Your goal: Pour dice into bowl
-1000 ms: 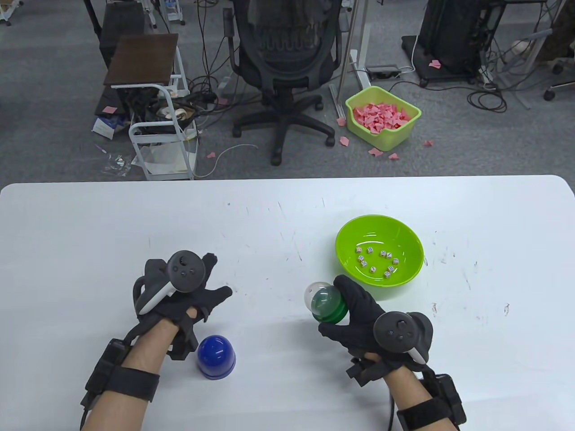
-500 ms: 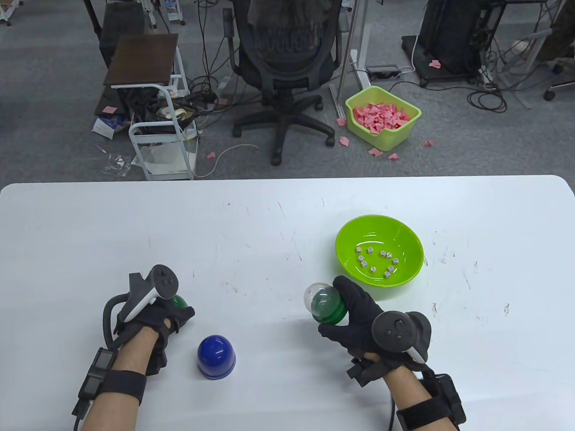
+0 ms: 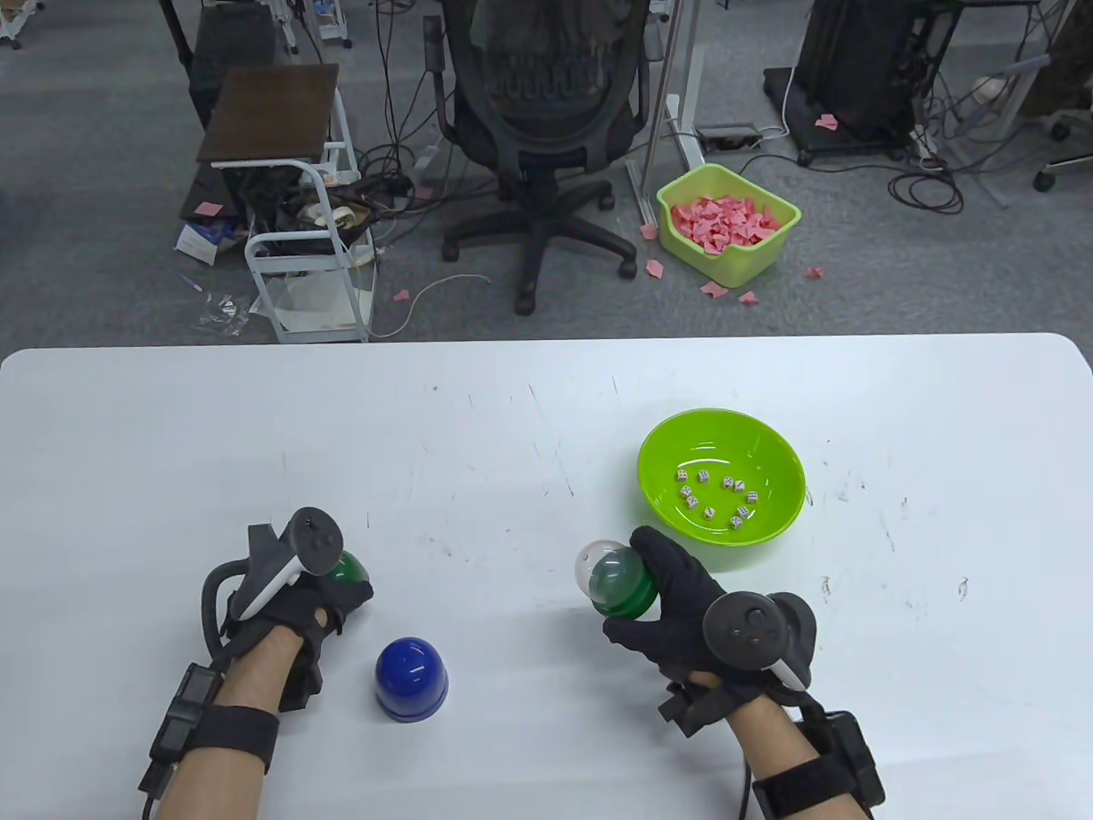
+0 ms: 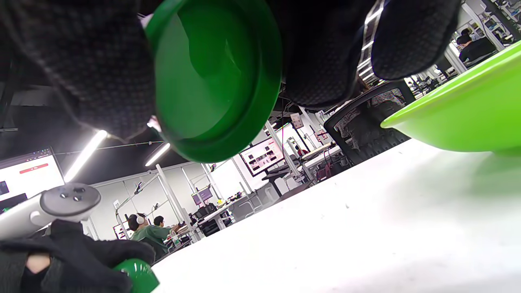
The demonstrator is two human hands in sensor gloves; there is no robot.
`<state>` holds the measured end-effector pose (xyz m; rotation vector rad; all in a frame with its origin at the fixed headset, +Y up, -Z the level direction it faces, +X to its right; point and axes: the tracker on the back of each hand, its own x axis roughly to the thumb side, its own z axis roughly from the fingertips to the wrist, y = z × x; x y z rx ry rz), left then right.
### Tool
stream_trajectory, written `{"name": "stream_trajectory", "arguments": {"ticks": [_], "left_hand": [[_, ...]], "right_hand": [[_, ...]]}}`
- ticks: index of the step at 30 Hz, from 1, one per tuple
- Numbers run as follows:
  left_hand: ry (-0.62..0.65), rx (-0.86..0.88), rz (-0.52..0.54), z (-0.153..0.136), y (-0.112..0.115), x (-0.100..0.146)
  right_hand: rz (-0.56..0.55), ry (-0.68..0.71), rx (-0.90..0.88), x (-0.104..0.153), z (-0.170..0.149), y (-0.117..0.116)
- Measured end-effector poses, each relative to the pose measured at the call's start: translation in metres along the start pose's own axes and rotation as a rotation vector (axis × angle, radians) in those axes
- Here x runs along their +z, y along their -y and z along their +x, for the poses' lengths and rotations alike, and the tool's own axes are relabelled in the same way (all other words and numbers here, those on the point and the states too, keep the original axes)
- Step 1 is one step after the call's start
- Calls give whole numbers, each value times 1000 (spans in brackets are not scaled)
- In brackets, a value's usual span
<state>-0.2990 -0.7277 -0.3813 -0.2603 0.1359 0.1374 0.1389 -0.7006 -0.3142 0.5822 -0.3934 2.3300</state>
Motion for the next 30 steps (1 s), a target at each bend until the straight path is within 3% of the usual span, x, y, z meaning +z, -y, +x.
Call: {"name": "stream_trajectory", "arguments": {"ticks": [11,22,30], "left_hand": [[235,244,53,46,-42,27],[510,397,-15,116,-54,52],[618,397,-44,159,-46,65]], "right_hand": [[28,6,24,0,3,-4],[79,20,45,0,7,-14],[114,29,45,0,10,-19]]}}
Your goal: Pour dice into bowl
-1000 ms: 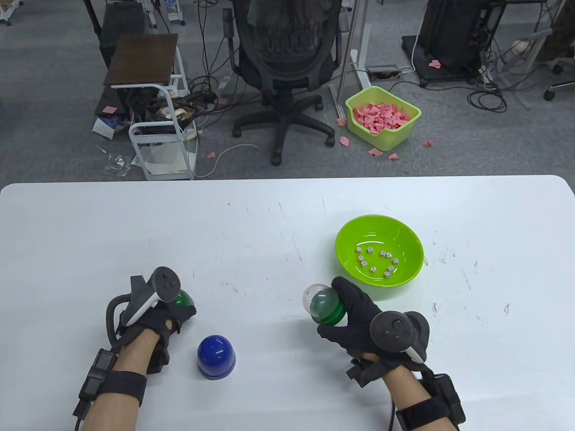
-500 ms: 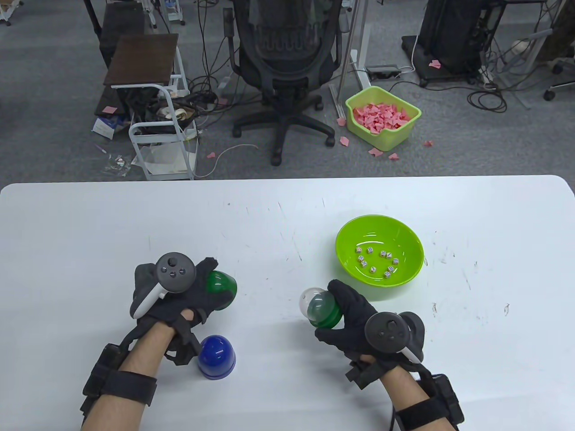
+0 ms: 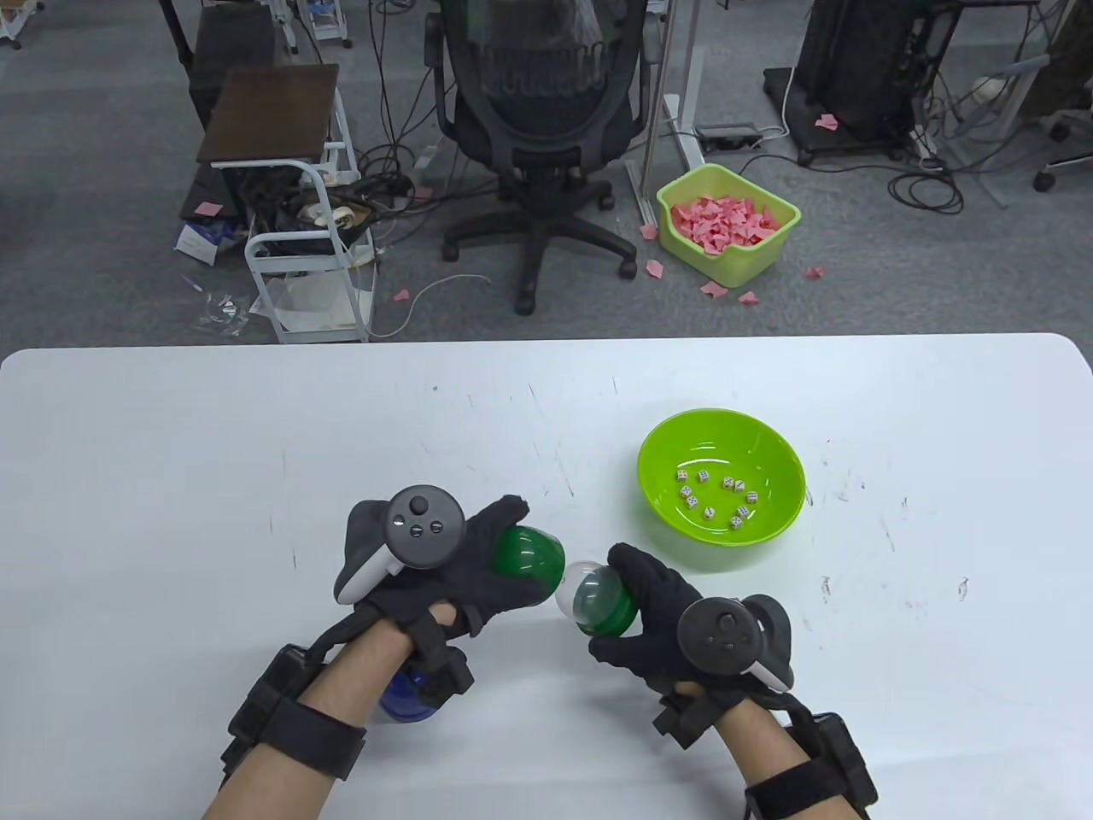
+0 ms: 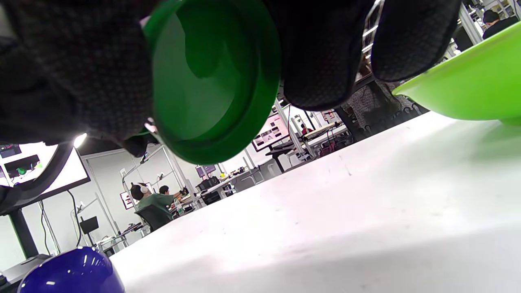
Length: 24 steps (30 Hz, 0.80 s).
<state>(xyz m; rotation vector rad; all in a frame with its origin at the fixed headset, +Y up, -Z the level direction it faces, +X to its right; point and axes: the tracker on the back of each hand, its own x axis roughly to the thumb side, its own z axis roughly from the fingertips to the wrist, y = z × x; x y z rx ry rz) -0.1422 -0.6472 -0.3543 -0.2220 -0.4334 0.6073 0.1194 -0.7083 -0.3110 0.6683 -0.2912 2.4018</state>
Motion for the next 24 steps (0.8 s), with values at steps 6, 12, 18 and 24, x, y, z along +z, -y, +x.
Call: {"name": "stream_trajectory", "arguments": {"ticks": [6,12,18,24], "left_hand": [[25,-16,-48,13,19,-7],[35,-20,-78,18,32,-11],[44,-14,-101,25,39,-14],[56,-12,-109,33,37,-16]], "right_hand": [[14,3,-6,0,1,-2],[1,11,-25,0,1,-2],[-28,39,-55,1,4,0],[-68,58,-97,2,6,3]]}}
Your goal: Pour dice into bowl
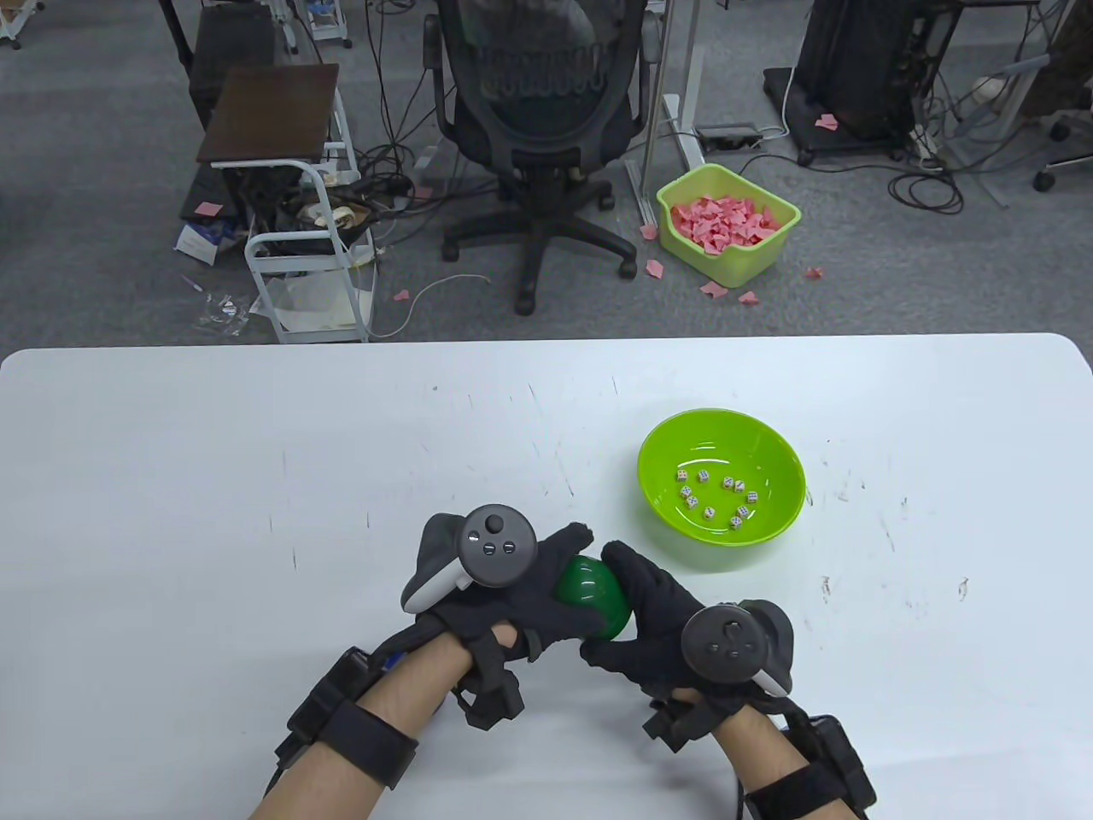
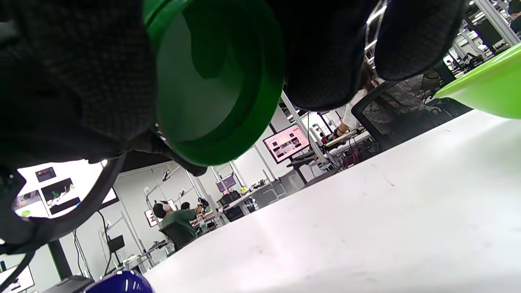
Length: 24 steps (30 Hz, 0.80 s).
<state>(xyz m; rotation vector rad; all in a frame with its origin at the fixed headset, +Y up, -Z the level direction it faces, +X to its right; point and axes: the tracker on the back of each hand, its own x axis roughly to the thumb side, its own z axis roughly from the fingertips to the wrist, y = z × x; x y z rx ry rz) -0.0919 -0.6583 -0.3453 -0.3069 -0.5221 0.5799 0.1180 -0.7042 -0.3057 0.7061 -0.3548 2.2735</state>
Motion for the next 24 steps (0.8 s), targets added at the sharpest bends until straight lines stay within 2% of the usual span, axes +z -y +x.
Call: {"name": "stream_trajectory", "arguments": {"ticks": [7,16,24], "left_hand": [[13,-10,15,9,-8,3],[20,-30,25,17,-19,8],[18,-1,106,-5,-43,34]], "right_hand": [[-70,-6,-85,1,-1,2],[-105,-38,-204,2,-4,4],[-112,-62,-252,2,-8,6]]}}
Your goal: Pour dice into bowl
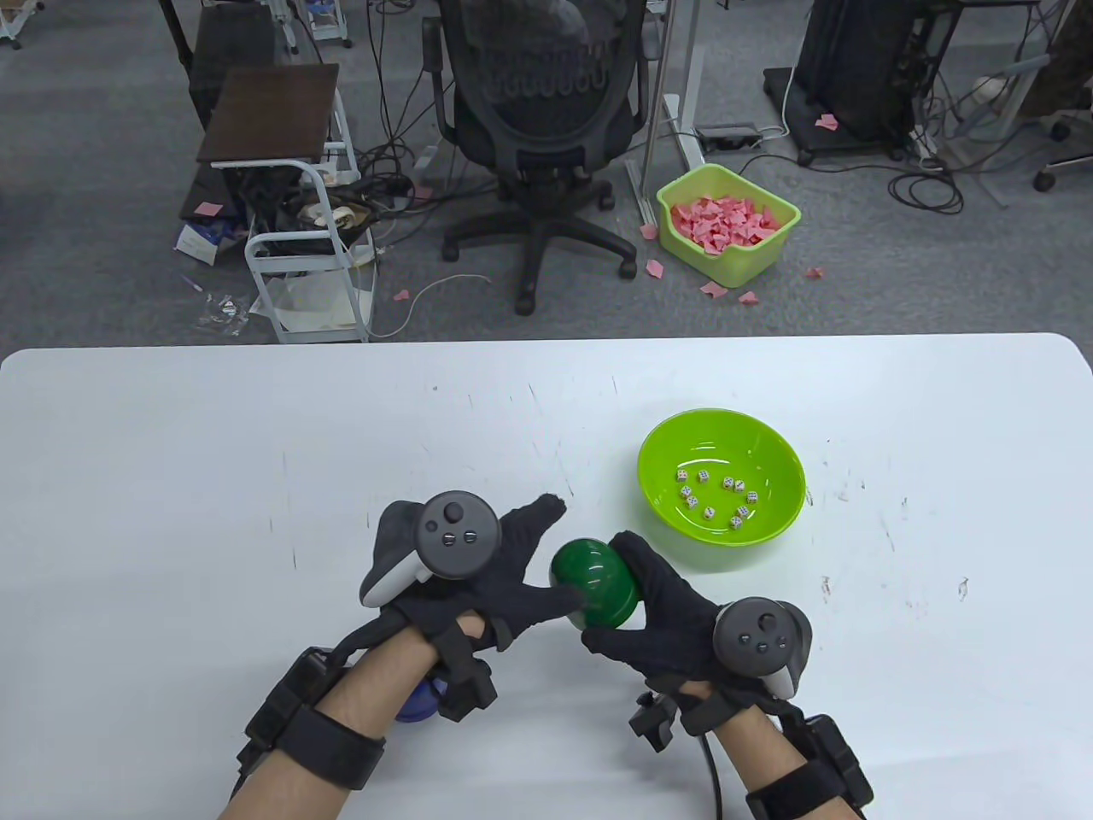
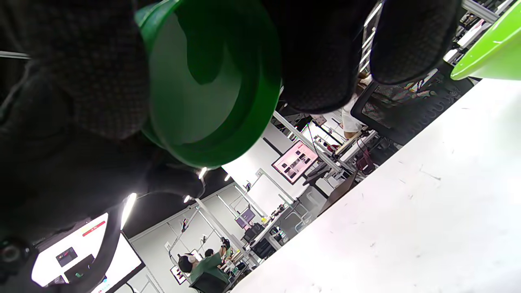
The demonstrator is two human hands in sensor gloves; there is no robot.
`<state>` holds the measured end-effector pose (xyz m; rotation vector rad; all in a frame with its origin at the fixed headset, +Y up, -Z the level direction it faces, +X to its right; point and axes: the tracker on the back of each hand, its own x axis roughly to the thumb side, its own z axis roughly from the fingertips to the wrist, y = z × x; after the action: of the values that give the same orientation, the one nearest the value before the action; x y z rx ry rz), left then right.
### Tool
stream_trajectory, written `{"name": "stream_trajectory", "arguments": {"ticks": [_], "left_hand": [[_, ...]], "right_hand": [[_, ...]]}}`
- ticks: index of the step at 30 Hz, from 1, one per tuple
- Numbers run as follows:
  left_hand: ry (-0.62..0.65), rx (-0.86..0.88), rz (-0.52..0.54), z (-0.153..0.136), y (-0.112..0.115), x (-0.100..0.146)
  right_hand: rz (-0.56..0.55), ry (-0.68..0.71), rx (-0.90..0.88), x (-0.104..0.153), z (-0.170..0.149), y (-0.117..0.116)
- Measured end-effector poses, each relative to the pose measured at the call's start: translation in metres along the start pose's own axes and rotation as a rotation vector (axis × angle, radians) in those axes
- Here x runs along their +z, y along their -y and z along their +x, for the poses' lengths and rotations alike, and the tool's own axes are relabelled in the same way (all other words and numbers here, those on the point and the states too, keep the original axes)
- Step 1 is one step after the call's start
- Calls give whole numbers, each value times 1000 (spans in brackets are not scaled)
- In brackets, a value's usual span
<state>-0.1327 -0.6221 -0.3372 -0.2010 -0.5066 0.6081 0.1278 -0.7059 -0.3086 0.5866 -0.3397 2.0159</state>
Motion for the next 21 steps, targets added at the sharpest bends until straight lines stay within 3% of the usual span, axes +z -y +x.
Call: {"name": "stream_trajectory", "arguments": {"ticks": [8,15,21], "left_hand": [[-117,-80,142,-65,-19,40],[-213,-91,234,-124,-14,66],[-233,-36,277,-151,-11,74]], "right_hand": [[31,-45,-98,1,-6,-7],[109,-139,-169,3,-18,-20],[195,-230,-164,1,-27,-36]]}}
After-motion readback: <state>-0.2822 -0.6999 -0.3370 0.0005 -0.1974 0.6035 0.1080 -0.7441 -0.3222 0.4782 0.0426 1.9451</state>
